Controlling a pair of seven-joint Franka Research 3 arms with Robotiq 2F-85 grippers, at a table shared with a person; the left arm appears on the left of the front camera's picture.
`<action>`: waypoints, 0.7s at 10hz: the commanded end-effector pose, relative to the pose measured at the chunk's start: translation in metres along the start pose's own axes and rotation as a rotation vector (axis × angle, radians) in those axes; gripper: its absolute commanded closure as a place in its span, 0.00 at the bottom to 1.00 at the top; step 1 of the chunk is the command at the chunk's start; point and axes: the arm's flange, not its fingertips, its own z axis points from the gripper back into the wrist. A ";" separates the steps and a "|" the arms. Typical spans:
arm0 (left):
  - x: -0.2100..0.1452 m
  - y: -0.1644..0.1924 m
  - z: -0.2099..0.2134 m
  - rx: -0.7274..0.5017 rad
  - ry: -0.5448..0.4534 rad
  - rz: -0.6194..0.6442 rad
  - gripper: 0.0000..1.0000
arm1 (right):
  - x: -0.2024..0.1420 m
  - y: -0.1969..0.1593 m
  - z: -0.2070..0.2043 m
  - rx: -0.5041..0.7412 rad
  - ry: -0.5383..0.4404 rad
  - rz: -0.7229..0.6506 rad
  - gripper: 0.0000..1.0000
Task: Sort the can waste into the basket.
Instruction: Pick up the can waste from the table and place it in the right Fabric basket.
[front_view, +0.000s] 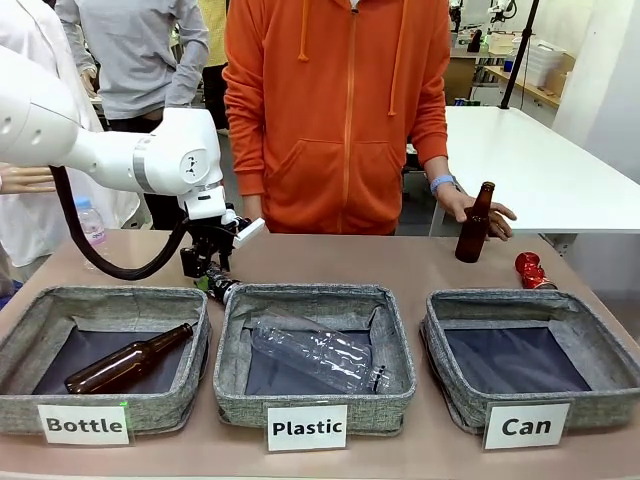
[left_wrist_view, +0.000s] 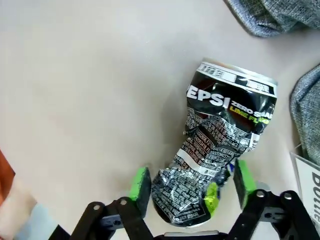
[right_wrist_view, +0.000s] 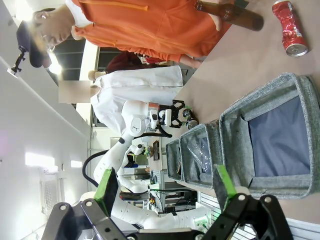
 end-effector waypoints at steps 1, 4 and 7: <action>-0.002 0.006 0.001 -0.009 0.010 -0.027 1.00 | 0.000 0.000 0.001 0.007 0.003 0.022 0.00; -0.001 0.009 -0.001 -0.026 -0.010 -0.031 1.00 | 0.000 0.000 0.001 0.007 0.003 0.022 0.00; -0.002 0.011 0.002 -0.035 -0.031 -0.010 1.00 | 0.000 0.000 0.001 0.007 0.003 0.022 0.00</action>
